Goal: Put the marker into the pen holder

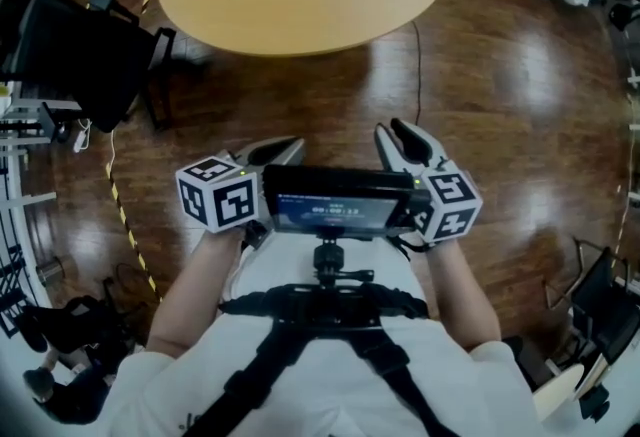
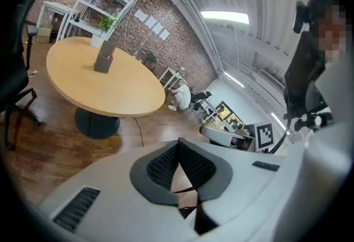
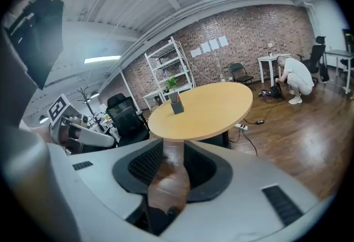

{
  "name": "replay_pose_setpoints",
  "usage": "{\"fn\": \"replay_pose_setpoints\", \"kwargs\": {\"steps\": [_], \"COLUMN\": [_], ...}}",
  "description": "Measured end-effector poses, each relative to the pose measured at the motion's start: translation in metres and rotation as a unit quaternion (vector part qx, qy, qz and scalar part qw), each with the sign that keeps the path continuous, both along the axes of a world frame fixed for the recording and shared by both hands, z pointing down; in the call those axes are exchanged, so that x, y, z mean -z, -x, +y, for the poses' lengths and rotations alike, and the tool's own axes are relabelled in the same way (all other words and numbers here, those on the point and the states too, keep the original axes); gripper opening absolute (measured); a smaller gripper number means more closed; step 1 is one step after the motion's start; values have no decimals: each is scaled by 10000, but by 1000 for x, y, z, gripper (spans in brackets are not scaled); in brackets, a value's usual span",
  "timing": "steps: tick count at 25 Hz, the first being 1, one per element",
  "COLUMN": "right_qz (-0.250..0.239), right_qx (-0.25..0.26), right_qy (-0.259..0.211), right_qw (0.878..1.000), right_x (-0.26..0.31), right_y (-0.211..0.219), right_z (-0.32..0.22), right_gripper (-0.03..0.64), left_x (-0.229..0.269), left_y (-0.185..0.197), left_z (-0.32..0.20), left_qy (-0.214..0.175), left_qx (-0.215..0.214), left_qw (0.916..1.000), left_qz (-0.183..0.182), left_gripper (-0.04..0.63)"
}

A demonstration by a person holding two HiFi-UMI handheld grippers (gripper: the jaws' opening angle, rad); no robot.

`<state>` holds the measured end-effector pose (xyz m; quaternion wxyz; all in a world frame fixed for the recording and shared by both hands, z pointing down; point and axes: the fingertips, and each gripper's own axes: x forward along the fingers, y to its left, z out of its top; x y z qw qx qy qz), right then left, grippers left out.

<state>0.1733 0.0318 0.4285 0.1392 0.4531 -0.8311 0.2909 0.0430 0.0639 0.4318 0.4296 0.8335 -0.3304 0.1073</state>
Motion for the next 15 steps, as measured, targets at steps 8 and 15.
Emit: {"fn": "replay_pose_setpoints", "kwargs": {"steps": [8,15], "right_qz": [-108,2], "right_qx": [-30,-52], "right_qy": [17,-39], "right_qw": [9999,10000], "right_x": [11,15], "right_y": [11,83], "right_z": [2,41], "right_gripper": [130,130], "left_x": [9,16], "left_y": [0,71], "left_z": [2,35], "left_qy": [-8,-43], "left_qx": [-110,-170], "left_qw": [9999,9998], "left_qz": [16,113], "left_gripper": [-3,-3]}}
